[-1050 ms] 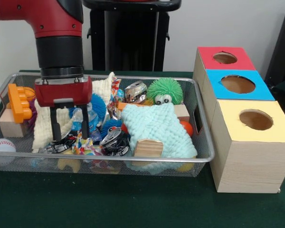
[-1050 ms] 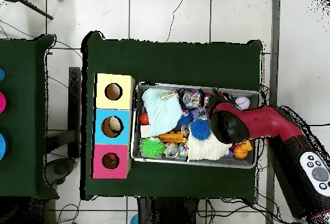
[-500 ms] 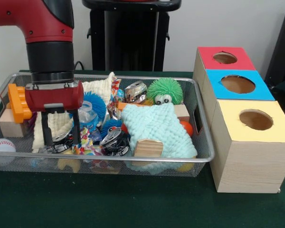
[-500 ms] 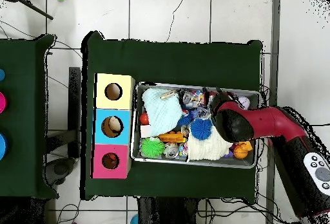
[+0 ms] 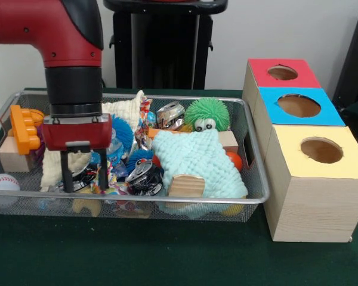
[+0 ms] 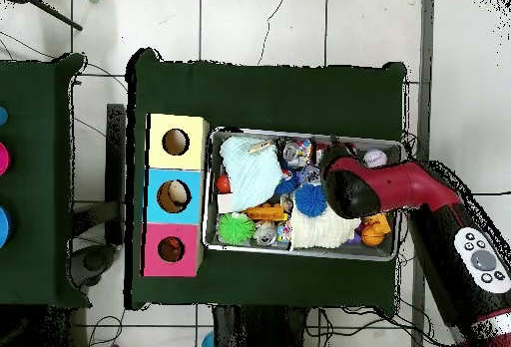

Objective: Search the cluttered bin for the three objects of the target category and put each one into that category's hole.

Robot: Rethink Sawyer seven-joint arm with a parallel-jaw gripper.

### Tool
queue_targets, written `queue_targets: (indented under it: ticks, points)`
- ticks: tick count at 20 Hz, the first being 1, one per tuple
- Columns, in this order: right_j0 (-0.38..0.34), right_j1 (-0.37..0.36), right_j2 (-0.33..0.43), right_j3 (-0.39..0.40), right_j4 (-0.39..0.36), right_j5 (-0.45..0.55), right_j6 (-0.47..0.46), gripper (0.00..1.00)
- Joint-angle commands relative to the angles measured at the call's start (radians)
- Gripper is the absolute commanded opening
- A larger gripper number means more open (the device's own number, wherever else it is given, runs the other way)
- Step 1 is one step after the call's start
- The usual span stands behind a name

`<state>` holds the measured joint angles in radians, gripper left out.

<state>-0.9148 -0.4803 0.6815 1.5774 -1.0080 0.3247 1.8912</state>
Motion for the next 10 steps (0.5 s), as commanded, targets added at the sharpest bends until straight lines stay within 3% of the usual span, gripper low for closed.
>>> queue_targets:
  ticks: [1, 5, 10]
  points:
    - [0.076, 0.018, -0.107, -0.040, -0.103, -0.055, -0.004, 1.00]
    - [0.106, 0.028, -0.145, -0.041, -0.102, -0.071, 0.032, 1.00]
    - [0.090, 0.039, -0.134, -0.039, -0.071, -0.041, -0.030, 1.00]
